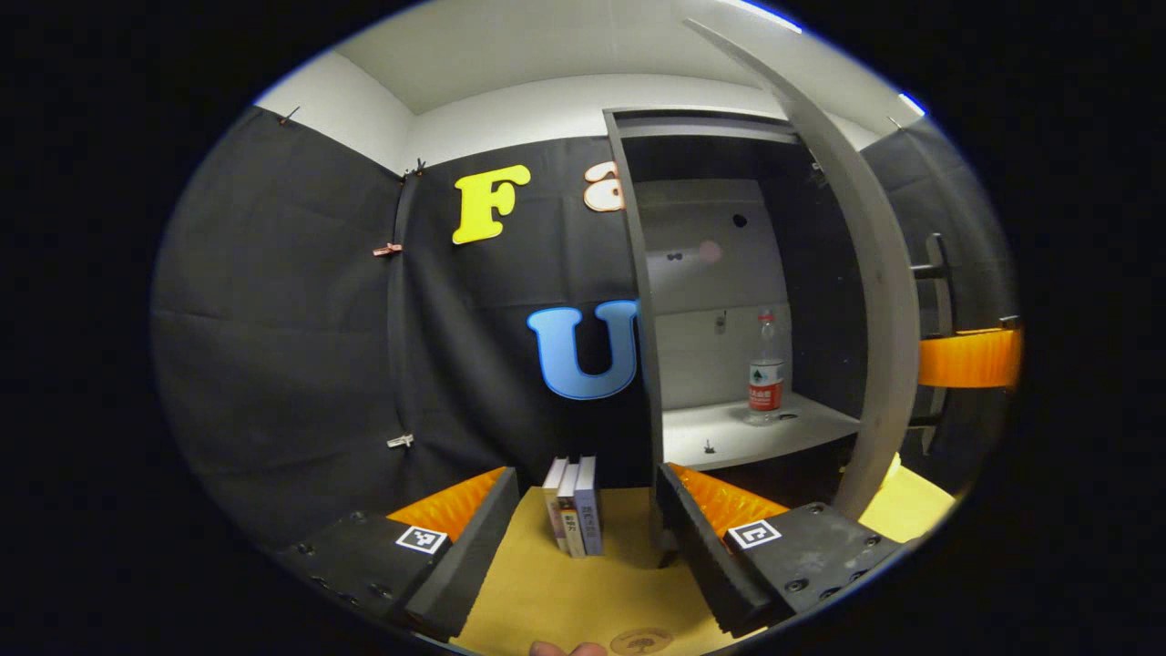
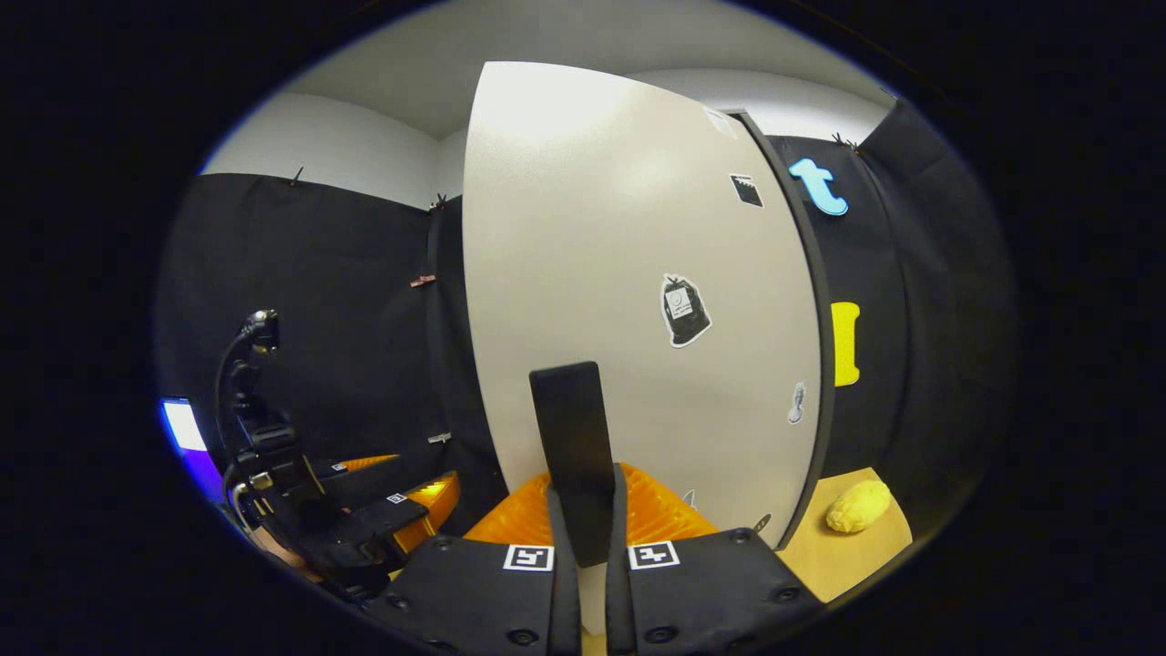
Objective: Open the cabinet door with the right hand, grasp the bottle in the cabinet with the left hand and place it on the coaster, then close the cabinet door with the right hand.
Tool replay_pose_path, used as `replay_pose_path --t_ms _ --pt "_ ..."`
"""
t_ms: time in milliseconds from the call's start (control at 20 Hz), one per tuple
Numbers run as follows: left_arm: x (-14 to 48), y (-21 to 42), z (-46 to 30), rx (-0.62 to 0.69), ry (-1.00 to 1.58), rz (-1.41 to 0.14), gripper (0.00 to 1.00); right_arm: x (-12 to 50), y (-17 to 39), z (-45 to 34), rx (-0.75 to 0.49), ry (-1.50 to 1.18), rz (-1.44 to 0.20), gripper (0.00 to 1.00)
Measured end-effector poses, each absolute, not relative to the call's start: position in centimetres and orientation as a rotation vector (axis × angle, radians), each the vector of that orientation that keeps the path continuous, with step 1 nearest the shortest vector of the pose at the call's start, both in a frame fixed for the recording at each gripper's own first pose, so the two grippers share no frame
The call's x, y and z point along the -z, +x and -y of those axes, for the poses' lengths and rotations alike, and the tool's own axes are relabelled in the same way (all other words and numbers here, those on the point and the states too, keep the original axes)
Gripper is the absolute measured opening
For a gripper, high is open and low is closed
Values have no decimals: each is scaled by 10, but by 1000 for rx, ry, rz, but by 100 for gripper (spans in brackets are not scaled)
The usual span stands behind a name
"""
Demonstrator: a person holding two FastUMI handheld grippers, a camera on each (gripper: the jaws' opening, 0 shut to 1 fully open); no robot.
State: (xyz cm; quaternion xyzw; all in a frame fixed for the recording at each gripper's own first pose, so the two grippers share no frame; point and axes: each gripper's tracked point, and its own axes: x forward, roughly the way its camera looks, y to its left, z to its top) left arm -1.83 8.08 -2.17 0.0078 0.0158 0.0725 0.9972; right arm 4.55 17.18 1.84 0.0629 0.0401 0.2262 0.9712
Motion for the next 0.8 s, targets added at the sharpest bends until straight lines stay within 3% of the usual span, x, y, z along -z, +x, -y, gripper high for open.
replay_pose_path --t_ms 500,800 --pt "6 12 -4 6 -33 -3 96 -25 20 -104 -298 80 -67 14" --pt "-4 22 36 71 -35 20 96 -29 9 -53 -136 32 -45 13"
